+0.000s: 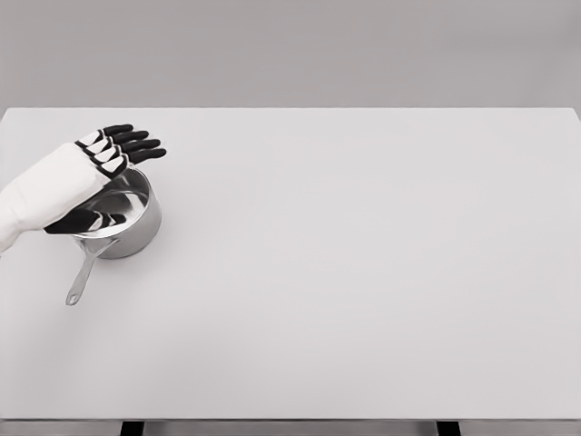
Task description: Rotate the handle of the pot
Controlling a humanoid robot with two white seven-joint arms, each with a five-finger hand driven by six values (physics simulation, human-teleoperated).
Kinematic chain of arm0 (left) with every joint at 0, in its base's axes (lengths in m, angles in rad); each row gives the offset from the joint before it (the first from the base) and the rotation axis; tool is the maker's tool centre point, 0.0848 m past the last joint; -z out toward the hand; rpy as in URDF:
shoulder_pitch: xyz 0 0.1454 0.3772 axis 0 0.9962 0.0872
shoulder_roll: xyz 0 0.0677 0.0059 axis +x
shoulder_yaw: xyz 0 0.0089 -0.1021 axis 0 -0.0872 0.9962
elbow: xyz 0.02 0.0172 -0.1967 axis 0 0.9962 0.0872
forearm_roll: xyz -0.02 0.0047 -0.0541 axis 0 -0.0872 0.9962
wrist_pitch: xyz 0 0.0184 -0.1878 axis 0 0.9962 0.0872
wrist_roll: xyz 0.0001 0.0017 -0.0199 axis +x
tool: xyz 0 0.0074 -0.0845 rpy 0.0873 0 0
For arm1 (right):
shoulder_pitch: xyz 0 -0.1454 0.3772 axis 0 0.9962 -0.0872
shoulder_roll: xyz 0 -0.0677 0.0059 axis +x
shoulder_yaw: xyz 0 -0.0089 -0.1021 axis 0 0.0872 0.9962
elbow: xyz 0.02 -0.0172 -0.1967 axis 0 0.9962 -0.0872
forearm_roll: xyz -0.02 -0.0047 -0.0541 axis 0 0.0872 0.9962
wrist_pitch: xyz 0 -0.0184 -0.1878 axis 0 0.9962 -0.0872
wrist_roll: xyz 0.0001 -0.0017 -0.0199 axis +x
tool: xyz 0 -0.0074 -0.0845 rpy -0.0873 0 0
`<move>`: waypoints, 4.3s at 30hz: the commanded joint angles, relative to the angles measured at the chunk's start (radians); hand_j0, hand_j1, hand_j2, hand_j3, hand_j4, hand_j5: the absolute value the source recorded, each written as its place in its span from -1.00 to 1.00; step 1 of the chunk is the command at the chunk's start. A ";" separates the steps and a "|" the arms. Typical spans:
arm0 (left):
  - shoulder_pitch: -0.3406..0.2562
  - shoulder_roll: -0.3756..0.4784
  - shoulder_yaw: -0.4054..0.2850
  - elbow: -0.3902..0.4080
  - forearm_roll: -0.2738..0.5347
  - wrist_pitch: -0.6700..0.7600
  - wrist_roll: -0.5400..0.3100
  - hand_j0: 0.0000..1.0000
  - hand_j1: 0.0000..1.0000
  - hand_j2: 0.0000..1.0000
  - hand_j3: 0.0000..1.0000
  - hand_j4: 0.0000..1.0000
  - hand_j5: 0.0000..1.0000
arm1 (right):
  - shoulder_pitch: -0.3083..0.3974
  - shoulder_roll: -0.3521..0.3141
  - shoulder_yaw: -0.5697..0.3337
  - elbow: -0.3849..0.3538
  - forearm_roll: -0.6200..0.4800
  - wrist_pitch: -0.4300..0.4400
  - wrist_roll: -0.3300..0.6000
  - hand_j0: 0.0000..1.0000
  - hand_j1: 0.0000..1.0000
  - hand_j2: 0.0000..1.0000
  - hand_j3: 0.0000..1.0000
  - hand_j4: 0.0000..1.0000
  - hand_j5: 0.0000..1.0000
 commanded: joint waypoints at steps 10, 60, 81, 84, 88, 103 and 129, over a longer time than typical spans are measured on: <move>0.006 0.043 -0.046 -0.004 0.000 0.001 -0.033 1.00 1.00 1.00 1.00 1.00 1.00 | 0.000 0.000 0.000 0.000 0.000 0.000 0.000 1.00 1.00 1.00 1.00 1.00 1.00; -0.113 0.184 -0.354 -0.001 -0.025 0.001 -0.096 1.00 1.00 1.00 1.00 1.00 1.00 | 0.000 0.000 0.000 0.000 0.000 0.000 0.000 1.00 1.00 1.00 1.00 1.00 1.00; -0.029 0.169 -0.259 0.006 -0.115 0.001 -0.097 1.00 1.00 1.00 1.00 1.00 1.00 | 0.000 0.000 0.000 0.000 0.000 0.000 0.000 1.00 1.00 1.00 1.00 1.00 1.00; -0.028 0.169 -0.253 0.011 -0.132 0.001 -0.097 1.00 1.00 1.00 1.00 1.00 1.00 | 0.000 0.000 0.000 0.000 0.000 0.000 0.000 1.00 1.00 1.00 1.00 1.00 1.00; -0.028 0.169 -0.252 0.031 -0.138 0.001 -0.097 1.00 1.00 1.00 1.00 1.00 1.00 | 0.000 0.000 0.000 0.000 0.000 0.000 0.000 1.00 1.00 1.00 1.00 1.00 1.00; 0.034 0.169 -0.150 0.049 -0.143 0.001 -0.097 1.00 1.00 1.00 1.00 1.00 1.00 | 0.000 0.000 0.000 0.000 0.000 0.000 0.000 1.00 1.00 1.00 1.00 1.00 1.00; 0.066 0.169 -0.043 0.068 -0.144 0.001 -0.099 1.00 1.00 1.00 1.00 1.00 1.00 | 0.000 0.000 0.000 0.000 0.000 0.000 0.000 1.00 1.00 1.00 1.00 1.00 1.00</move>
